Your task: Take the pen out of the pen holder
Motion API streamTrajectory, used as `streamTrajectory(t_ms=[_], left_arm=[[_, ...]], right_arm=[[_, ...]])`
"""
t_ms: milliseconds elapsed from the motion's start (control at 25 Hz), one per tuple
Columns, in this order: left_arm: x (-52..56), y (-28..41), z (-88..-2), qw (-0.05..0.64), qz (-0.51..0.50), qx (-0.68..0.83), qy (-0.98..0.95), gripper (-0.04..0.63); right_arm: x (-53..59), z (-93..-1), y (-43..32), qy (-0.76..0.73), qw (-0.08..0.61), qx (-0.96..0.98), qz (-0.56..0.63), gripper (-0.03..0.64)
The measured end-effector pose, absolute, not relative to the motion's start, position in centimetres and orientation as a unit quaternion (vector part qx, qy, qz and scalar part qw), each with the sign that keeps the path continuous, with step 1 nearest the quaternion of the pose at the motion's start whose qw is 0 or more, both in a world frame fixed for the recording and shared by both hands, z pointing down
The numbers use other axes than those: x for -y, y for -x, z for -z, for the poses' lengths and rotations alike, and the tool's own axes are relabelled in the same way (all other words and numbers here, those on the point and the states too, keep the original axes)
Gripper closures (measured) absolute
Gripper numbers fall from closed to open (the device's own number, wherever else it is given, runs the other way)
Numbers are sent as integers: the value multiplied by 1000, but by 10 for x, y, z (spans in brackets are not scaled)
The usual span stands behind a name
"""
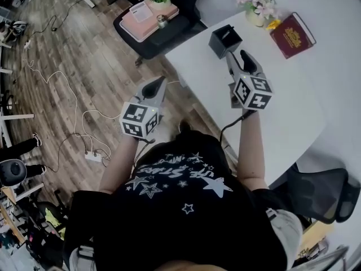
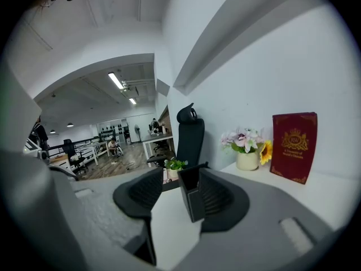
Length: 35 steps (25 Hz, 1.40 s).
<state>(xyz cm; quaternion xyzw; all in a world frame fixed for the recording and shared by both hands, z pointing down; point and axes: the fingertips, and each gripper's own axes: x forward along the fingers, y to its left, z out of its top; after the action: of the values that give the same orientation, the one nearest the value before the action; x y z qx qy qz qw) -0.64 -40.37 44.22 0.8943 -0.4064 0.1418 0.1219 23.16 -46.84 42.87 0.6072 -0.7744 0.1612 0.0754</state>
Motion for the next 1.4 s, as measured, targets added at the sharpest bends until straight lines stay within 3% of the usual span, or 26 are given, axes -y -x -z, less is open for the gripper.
streamTrajectory(t_ms=[320,720,1120,1400], left_arm=[[460,-7,-447,123,-150,411,-891,584],[486,-6,-469,150,-171,417,-880,584],[485,2,-478,159,-174,428,-872,584],[475,10,-477,162,-173,438,-867,584]], right_arm=[[552,-437,-258,-609,95,770,-167,416],[604,-477,-259,-581,183,770,-188,417],[610,-495,-259,-566,291,755,-158,515],[607,-492,-257,-569,262,761,-168,554]])
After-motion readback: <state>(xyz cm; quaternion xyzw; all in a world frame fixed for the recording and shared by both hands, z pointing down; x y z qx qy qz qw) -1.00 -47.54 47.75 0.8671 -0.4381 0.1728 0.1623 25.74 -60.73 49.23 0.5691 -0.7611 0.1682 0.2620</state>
